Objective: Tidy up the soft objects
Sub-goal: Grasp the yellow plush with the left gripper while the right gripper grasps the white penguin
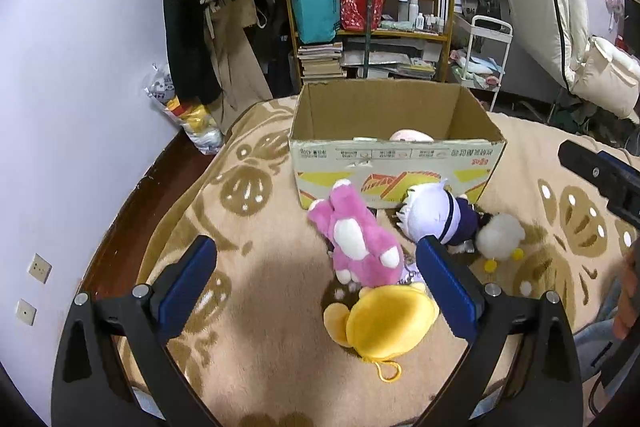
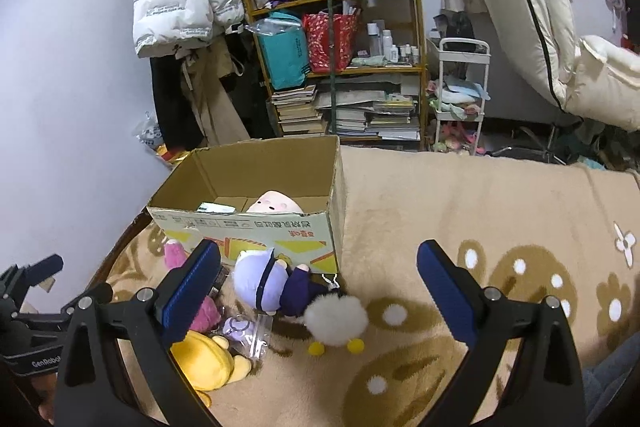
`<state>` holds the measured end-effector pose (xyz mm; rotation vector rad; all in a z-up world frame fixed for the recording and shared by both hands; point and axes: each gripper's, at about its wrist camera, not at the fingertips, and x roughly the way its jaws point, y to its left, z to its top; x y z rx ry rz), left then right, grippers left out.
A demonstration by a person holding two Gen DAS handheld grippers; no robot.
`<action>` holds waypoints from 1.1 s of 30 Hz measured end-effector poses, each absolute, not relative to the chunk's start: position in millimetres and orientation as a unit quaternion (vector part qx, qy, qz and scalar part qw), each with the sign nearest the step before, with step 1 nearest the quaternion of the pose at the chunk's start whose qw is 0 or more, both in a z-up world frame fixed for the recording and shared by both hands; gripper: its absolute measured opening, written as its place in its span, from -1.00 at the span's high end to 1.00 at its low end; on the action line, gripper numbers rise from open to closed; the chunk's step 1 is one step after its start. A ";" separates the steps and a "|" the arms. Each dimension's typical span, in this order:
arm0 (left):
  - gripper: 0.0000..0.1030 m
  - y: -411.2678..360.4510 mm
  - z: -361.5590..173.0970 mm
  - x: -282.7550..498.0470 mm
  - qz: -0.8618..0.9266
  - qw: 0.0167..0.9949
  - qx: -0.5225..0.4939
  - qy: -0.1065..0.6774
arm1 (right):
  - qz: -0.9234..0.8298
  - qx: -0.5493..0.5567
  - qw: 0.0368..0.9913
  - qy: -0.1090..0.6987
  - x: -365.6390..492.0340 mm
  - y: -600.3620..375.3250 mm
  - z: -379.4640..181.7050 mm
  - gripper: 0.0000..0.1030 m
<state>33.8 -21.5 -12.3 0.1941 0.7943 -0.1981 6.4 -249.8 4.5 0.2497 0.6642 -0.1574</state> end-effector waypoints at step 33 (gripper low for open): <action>-0.92 -51.3 -60.6 37.0 -0.119 0.874 0.150 0.447 | -0.078 0.115 0.920 0.367 28.8 -244.3 -23.8 -1.00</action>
